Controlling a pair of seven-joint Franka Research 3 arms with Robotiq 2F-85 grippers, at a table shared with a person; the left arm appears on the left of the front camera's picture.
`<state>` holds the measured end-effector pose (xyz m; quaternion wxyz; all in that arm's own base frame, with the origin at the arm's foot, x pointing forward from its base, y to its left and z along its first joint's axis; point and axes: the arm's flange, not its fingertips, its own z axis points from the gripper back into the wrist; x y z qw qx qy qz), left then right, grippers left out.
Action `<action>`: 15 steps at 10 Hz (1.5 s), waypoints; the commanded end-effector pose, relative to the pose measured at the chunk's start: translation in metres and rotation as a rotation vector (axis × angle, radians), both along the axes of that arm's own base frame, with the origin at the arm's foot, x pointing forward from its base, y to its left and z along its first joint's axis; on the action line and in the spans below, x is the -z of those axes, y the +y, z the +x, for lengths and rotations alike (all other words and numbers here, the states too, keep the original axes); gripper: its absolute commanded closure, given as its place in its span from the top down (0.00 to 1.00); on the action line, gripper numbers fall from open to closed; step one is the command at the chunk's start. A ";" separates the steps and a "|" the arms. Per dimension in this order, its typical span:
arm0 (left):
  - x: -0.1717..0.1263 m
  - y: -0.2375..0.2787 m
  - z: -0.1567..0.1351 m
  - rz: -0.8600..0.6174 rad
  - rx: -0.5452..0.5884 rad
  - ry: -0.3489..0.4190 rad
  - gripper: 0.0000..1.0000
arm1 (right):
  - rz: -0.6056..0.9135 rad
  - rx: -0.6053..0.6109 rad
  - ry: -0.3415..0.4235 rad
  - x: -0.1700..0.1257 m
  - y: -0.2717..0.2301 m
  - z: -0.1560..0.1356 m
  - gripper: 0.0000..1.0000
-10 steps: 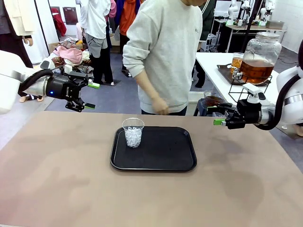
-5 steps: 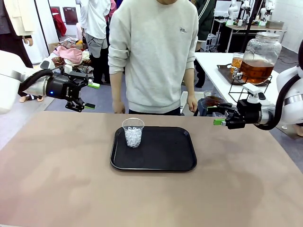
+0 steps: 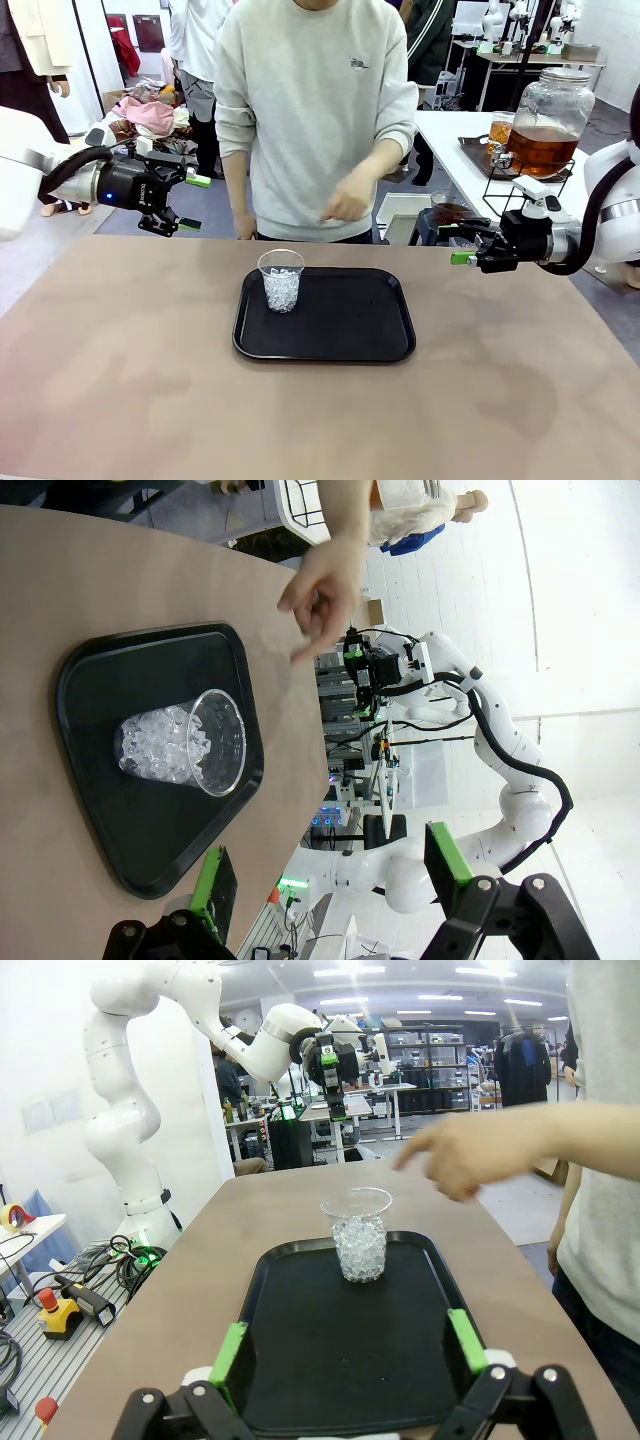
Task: Pour the drink into the iced cup.
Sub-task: Pick up the iced cup indicated by the human and present it to them.
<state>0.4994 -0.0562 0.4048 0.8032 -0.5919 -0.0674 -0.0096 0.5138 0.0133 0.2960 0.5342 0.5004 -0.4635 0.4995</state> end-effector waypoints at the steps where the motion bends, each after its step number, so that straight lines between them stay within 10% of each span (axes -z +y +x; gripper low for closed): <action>1: -0.001 -0.001 0.000 0.002 -0.003 -0.004 1.00 | -0.001 -0.002 -0.001 -0.003 0.000 0.002 1.00; 15: 0.000 0.000 0.000 0.000 0.000 0.000 1.00 | -0.001 -0.002 -0.001 -0.003 0.000 0.002 1.00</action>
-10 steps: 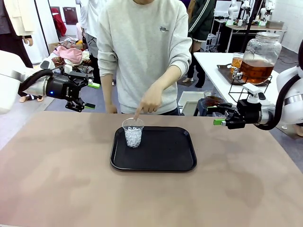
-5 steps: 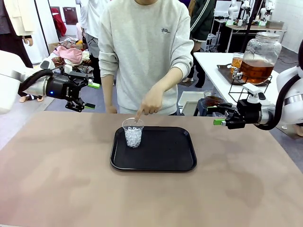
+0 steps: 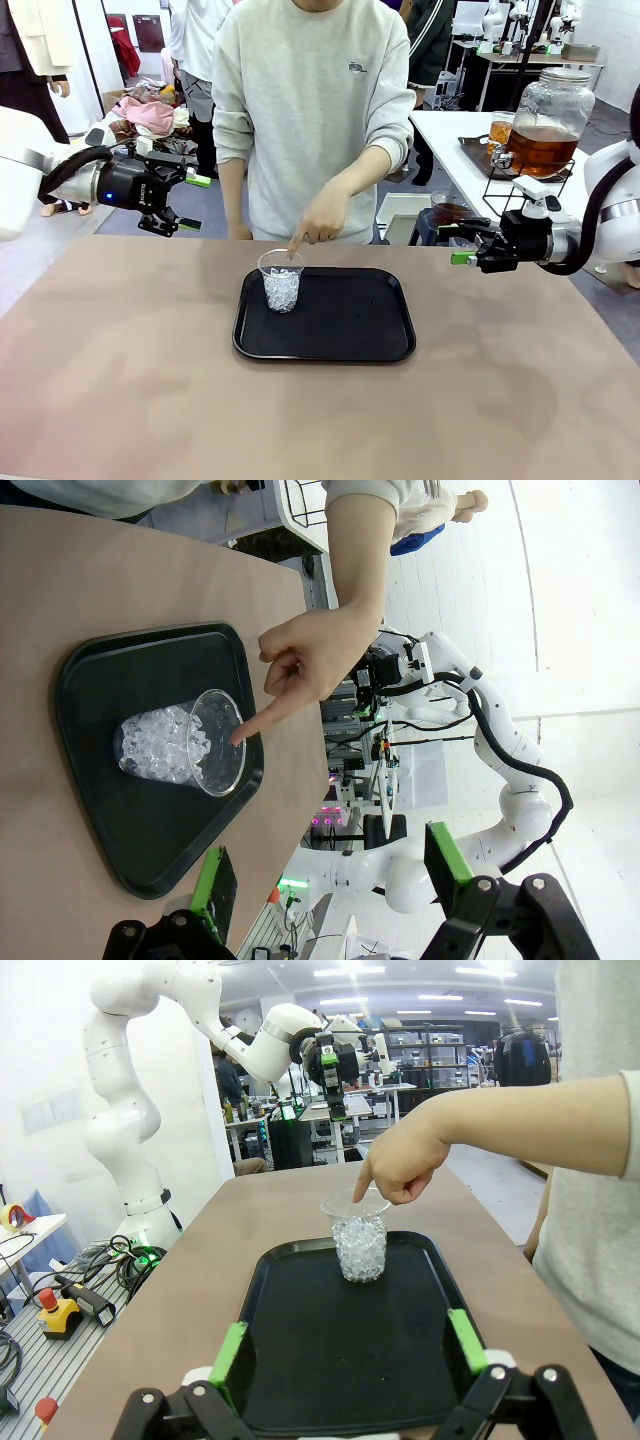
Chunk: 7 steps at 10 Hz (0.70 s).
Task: Pour the drink into the iced cup.
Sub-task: Pick up the iced cup indicated by the human and present it to them.
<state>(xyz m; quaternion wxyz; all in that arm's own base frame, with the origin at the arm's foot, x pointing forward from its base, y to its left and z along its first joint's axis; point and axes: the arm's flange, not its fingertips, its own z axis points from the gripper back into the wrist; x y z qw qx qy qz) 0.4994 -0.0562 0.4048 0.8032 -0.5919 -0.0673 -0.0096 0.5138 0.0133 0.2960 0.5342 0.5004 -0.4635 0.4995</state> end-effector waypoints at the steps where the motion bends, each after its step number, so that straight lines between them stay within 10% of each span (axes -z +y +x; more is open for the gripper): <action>1: -0.001 0.000 0.000 0.005 0.013 -0.061 1.00 | -0.001 -0.002 -0.001 -0.003 0.000 0.002 1.00; 7: 0.008 0.003 -0.001 0.056 0.201 -0.637 1.00 | -0.001 -0.002 -0.001 -0.003 0.000 0.002 1.00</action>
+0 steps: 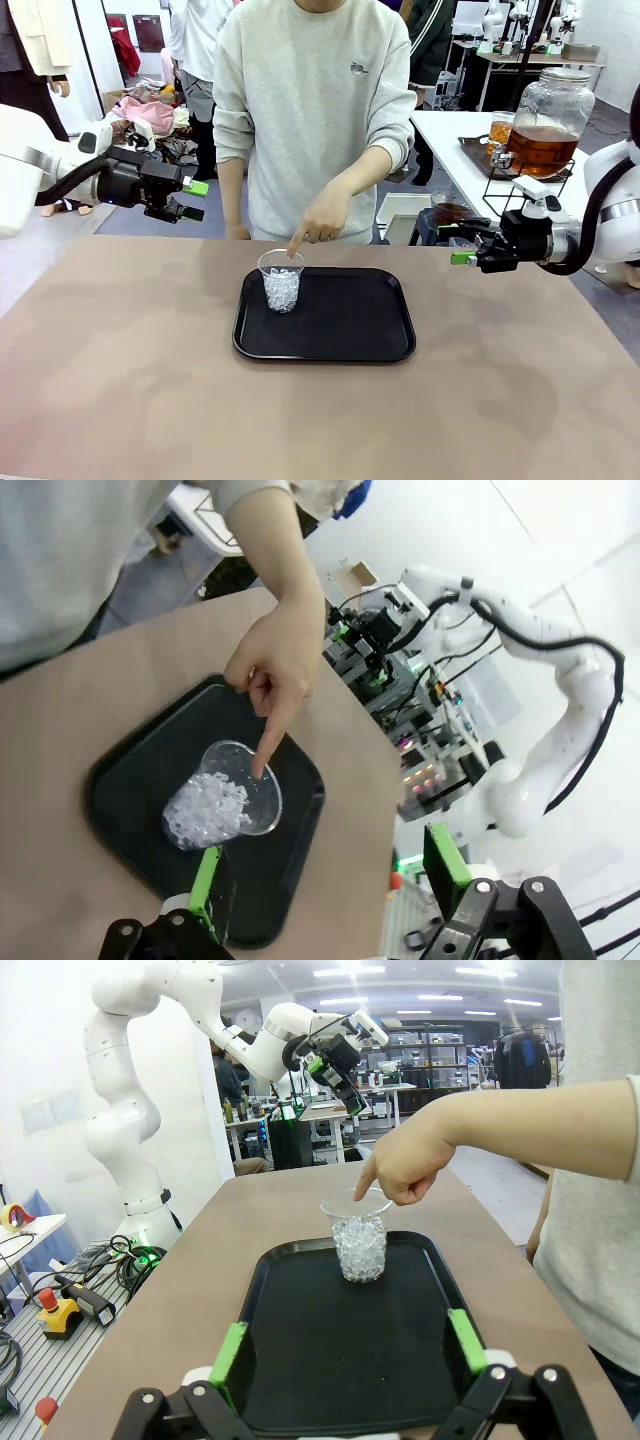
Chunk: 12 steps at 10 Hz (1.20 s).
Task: Pour the drink into the iced cup.
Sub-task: Pick up the iced cup indicated by the human and present it to them.
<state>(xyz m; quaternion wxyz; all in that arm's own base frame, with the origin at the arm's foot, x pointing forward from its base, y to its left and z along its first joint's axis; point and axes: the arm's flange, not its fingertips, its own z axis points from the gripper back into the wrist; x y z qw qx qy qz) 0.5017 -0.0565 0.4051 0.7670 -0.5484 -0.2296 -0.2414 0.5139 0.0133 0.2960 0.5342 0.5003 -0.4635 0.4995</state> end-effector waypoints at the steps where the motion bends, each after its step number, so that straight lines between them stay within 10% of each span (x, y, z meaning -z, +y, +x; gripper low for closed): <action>1: 0.010 0.004 -0.005 -0.001 0.070 -0.108 1.00 | -0.001 -0.002 0.000 -0.003 0.000 0.002 1.00; 7: 0.006 0.000 -0.003 0.017 0.049 -0.089 1.00 | -0.001 -0.002 0.000 -0.003 0.000 0.002 1.00; 12: 0.044 -0.003 0.008 -0.008 0.148 -0.592 1.00 | -0.001 -0.002 0.000 -0.003 0.000 0.002 1.00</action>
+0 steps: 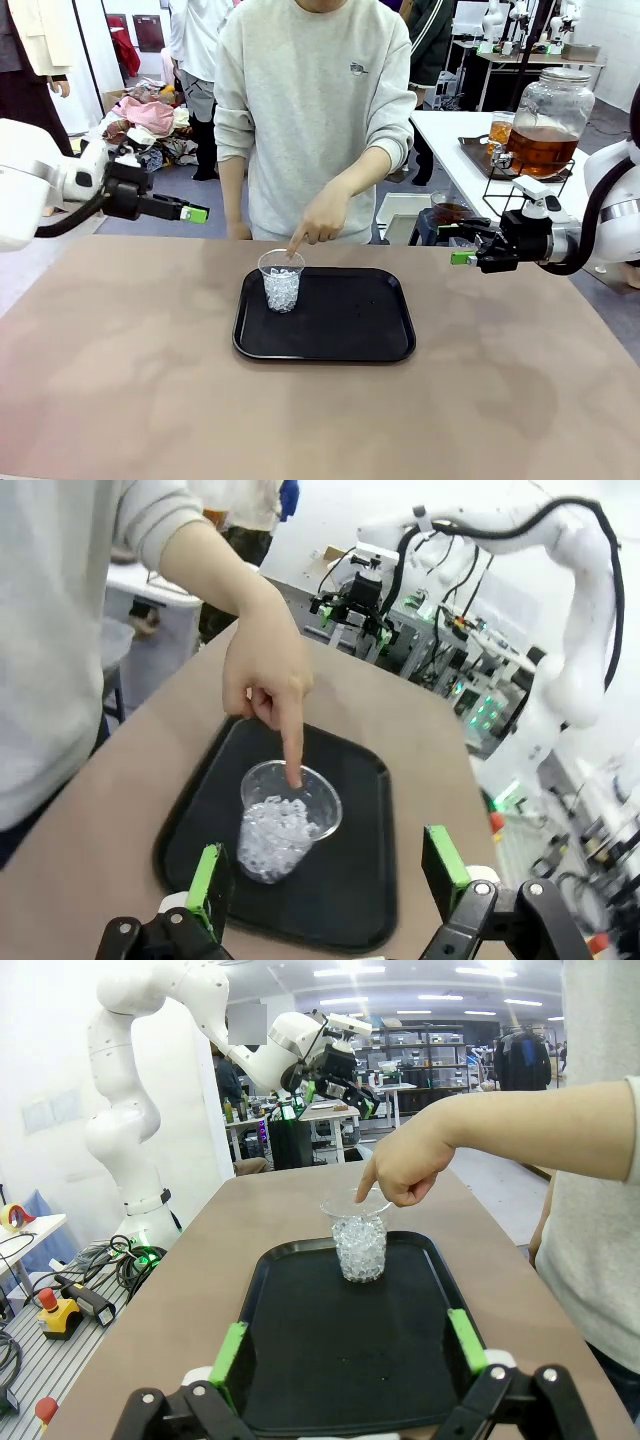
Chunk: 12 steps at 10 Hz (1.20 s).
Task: Pour the drink into the iced cup.
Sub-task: Pick up the iced cup indicated by the human and present it to them.
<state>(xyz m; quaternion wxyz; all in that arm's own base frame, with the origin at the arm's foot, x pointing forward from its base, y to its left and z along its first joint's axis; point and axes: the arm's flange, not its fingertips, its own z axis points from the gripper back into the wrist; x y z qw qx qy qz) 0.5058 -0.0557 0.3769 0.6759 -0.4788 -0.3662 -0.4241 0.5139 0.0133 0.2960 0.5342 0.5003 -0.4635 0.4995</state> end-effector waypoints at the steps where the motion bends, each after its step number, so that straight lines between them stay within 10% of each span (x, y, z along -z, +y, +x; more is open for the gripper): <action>1: 0.026 -0.006 0.005 -0.038 0.039 -0.174 1.00 | -0.001 -0.002 0.000 -0.003 0.000 0.002 1.00; 4: 0.051 -0.011 0.005 -0.028 0.051 -0.324 1.00 | -0.001 -0.002 0.000 -0.003 0.000 0.002 1.00; 12: 0.057 -0.008 0.006 -0.013 0.076 -0.307 1.00 | -0.001 -0.002 0.000 -0.003 0.000 0.002 1.00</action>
